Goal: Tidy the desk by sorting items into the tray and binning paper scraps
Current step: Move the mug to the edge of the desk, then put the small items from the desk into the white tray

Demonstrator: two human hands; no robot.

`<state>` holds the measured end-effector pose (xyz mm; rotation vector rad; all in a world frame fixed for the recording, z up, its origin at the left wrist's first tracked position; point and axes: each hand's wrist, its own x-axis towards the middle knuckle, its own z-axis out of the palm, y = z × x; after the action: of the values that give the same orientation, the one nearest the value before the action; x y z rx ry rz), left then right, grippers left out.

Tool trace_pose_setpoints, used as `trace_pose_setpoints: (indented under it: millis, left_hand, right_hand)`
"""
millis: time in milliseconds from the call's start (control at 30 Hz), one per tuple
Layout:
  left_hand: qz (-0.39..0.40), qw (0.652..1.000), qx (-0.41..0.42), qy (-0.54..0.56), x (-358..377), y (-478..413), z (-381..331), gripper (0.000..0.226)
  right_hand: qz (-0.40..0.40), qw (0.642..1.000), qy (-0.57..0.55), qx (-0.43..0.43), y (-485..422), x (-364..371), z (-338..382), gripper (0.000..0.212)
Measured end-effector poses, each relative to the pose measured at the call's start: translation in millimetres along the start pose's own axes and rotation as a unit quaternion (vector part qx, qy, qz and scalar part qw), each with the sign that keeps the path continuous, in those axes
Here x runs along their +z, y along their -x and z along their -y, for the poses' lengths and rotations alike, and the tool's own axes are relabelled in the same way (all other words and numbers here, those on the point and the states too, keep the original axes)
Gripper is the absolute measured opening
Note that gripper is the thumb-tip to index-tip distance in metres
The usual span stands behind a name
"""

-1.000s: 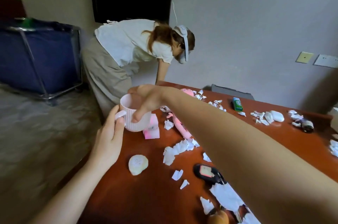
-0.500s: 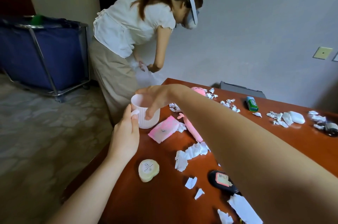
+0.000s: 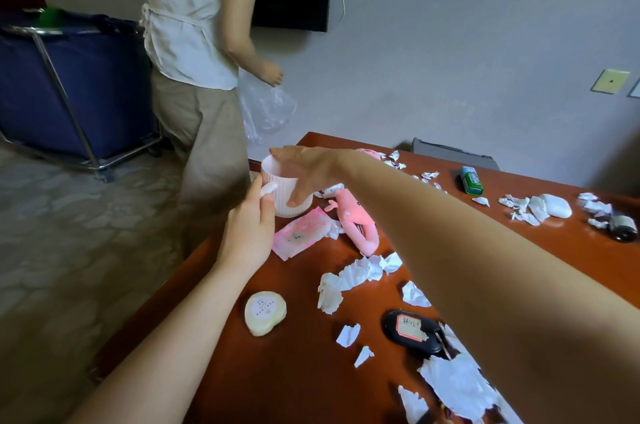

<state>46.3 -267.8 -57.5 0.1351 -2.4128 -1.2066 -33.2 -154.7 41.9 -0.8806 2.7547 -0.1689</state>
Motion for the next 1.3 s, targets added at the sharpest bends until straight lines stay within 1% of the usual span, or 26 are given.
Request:
trace_pose_setpoints:
  millis: [100, 167, 267, 333, 433, 500, 600, 733, 867, 933, 1000, 1033, 1067, 1100, 1133, 1167, 1200, 1233, 1267, 1300]
  left_hand:
    - [0.005, 1.0, -0.009, 0.029, -5, 5, -3, 0.044]
    - [0.005, 0.999, -0.024, 0.044, -8, 11, -7, 0.044]
    - [-0.005, 0.997, -0.037, 0.073, -13, 24, -14, 0.042]
    - [-0.023, 0.995, -0.034, 0.09, -16, 34, -13, 0.032]
    - [-0.046, 0.991, -0.045, 0.117, -23, 49, -8, 0.019]
    - [-0.031, 0.993, -0.045, 0.108, -30, 60, -5, 0.016]
    - [0.028, 0.997, -0.005, 0.065, -40, 76, -1, 0.014]
    - [0.136, 0.99, 0.042, 0.006, -54, 95, 1, 0.02]
    - [0.179, 0.982, 0.059, -0.02, -61, 101, 1, 0.027]
    - [0.208, 0.975, 0.076, -0.03, -68, 114, -3, 0.034]
    - [0.229, 0.969, 0.084, -0.048, -68, 107, 0, 0.041]
    - [0.242, 0.959, 0.105, -0.099, -67, 96, 16, 0.047]
    - [0.256, 0.948, 0.123, -0.144, -54, 76, 65, 0.056]
    - [0.242, 0.948, 0.126, -0.162, -44, 49, 109, 0.067]
    - [0.241, 0.95, 0.135, -0.145, -36, 26, 136, 0.073]
    - [0.248, 0.947, 0.137, -0.153, -38, 19, 135, 0.072]
    - [0.253, 0.943, 0.141, -0.161, -47, 34, 109, 0.063]
    - [0.278, 0.936, 0.142, -0.162, -57, 57, 61, 0.053]
    - [0.244, 0.95, 0.108, -0.162, -64, 79, 11, 0.044]
    - [0.233, 0.956, 0.096, -0.148, -64, 87, 2, 0.038]
  right_hand:
    - [-0.037, 0.995, -0.091, 0.012, 5, 10, -5, 0.105]
    - [-0.066, 0.991, -0.118, 0.012, 12, 15, -10, 0.105]
    - [-0.109, 0.989, -0.099, 0.001, 33, 16, -16, 0.091]
    - [-0.129, 0.988, -0.086, 0.005, 50, 17, -20, 0.078]
    - [-0.127, 0.989, -0.072, 0.029, 74, 22, -24, 0.064]
    - [-0.109, 0.99, -0.077, 0.051, 93, 26, -25, 0.055]
    - [-0.087, 0.989, -0.089, 0.077, 120, 34, -25, 0.038]
    - [-0.085, 0.989, -0.104, 0.066, 149, 44, -26, 0.034]
    - [-0.09, 0.985, -0.131, 0.067, 160, 50, -28, 0.029]
    - [-0.094, 0.985, -0.123, 0.074, 159, 51, -31, 0.031]
    - [-0.095, 0.987, -0.102, 0.077, 153, 52, -34, 0.035]
    - [-0.097, 0.988, -0.087, 0.077, 148, 52, -37, 0.039]
    - [-0.102, 0.989, -0.074, 0.082, 142, 52, -39, 0.046]
    - [-0.106, 0.988, -0.065, 0.089, 136, 51, -40, 0.052]
    - [-0.11, 0.988, -0.06, 0.096, 130, 49, -41, 0.055]
    - [-0.114, 0.987, -0.057, 0.098, 125, 48, -41, 0.057]
    - [-0.115, 0.987, -0.057, 0.1, 120, 46, -40, 0.058]
    - [-0.114, 0.986, -0.059, 0.101, 115, 45, -40, 0.058]
    - [-0.114, 0.986, -0.062, 0.102, 110, 44, -39, 0.058]
    - [-0.111, 0.986, -0.062, 0.104, 105, 43, -38, 0.057]
